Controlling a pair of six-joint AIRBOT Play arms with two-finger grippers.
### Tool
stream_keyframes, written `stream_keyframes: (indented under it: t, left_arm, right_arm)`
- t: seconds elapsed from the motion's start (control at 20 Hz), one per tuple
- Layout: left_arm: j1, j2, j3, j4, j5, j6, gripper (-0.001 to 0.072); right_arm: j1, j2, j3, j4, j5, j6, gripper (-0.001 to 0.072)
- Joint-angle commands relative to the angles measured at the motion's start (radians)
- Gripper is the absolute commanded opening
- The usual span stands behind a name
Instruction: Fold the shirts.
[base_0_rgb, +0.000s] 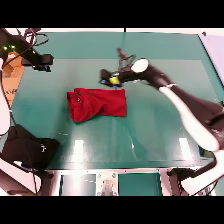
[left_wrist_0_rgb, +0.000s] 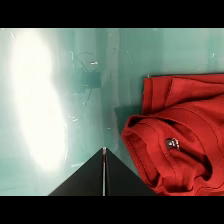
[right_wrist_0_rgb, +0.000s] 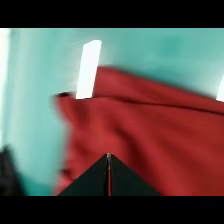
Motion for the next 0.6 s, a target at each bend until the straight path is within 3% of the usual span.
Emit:
stream_keyframes:
  t: [0.0, 0.05, 0.2, 0.45, 0.55]
  left_arm:
    - [0.002, 0.001, 0.001, 0.001, 0.003, 0.000, 0.0024]
    - [0.002, 0.001, 0.001, 0.001, 0.006, 0.000, 0.0023]
    - [0.002, 0.001, 0.001, 0.001, 0.010, 0.000, 0.0024]
    - [0.002, 0.000, -0.024, -0.016, 0.031, 0.000, 0.0024]
    - [0.002, 0.000, -0.028, -0.017, 0.029, 0.000, 0.0023]
  right_arm:
    - [-0.184, 0.160, -0.212, -0.180, 0.068, 0.001, 0.0344]
    - [-0.222, 0.163, -0.253, -0.172, 0.082, -0.029, 0.0583]
    - [-0.249, 0.117, -0.341, -0.099, 0.086, -0.114, 0.0587]
    - [-0.128, -0.022, -0.341, 0.130, 0.053, -0.294, 0.0587]
    - [-0.083, -0.068, -0.320, 0.183, 0.042, -0.309, 0.0587]
